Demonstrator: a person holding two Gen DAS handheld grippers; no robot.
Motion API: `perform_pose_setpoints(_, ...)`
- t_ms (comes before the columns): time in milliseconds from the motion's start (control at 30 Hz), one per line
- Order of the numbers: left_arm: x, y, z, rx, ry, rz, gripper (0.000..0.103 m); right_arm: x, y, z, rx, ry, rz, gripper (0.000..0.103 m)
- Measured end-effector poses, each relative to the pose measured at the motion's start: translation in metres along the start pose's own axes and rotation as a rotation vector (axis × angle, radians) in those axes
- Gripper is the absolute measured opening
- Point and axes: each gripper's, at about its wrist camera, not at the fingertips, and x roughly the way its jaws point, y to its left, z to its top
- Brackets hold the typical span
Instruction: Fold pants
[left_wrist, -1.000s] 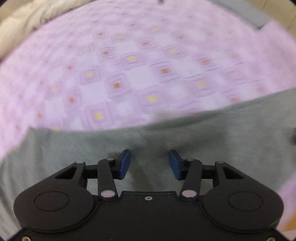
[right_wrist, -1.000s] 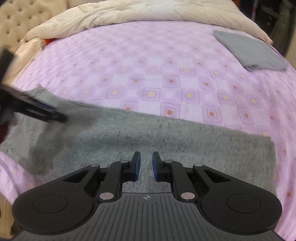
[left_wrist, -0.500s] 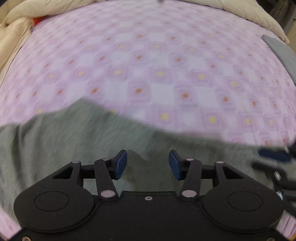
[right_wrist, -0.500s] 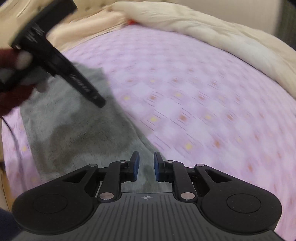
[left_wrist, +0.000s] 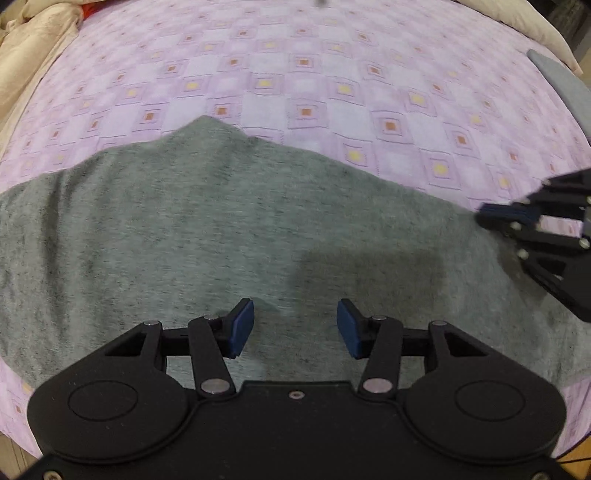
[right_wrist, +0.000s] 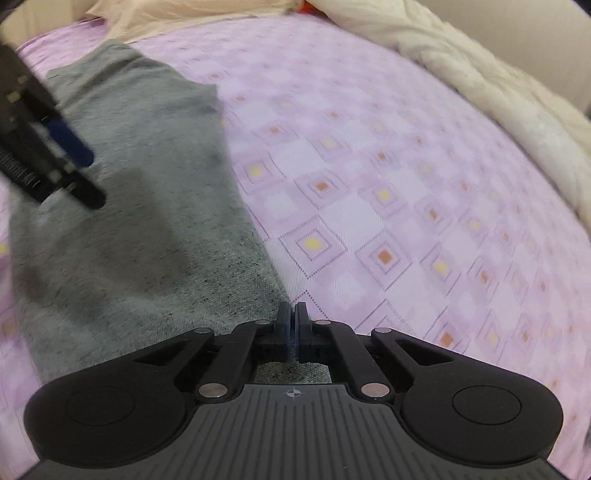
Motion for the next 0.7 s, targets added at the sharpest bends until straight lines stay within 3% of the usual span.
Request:
perform_pose_setpoints(67,0.002,-0.011,0.000,0.022,-0.005,-0.017,0.056,-0.006,0.001,0.000,0.049,-0.022,-0.007,0.003)
perform_pose_setpoints(167,0.003,-0.030,0.000,0.062,-0.003,-0.061,0.056,-0.037,-0.010,-0.018,0.238,-0.076,0.027,0.014)
perform_pose_setpoints(233,0.006,-0.043,-0.004,0.104,0.003,-0.072,0.056,-0.056,-0.016,-0.042,0.368,-0.085,0.027,0.016)
perform_pose_setpoints(333,0.016,-0.058,-0.016,0.195,0.033,-0.039,0.056,-0.078,-0.023,-0.098,0.539,-0.007,-0.037,0.016)
perform_pose_setpoints(433,0.024,-0.064,-0.032,0.275,0.037,0.018,0.063,-0.098,-0.024,-0.169,0.653,0.129,-0.139,0.016)
perform_pose_setpoints(533,0.020,-0.064,-0.034,0.265,0.058,0.040,0.061,-0.137,-0.028,-0.230,0.827,0.143,-0.220,0.016)
perform_pose_setpoints(633,0.010,-0.067,-0.035,0.234,0.042,0.065,0.059,-0.180,-0.036,-0.272,1.076,0.041,-0.234,0.018)
perform_pose_setpoints(700,0.006,-0.071,-0.036,0.218,0.036,0.077,0.059,-0.200,-0.040,-0.300,1.285,-0.054,-0.220,0.026)
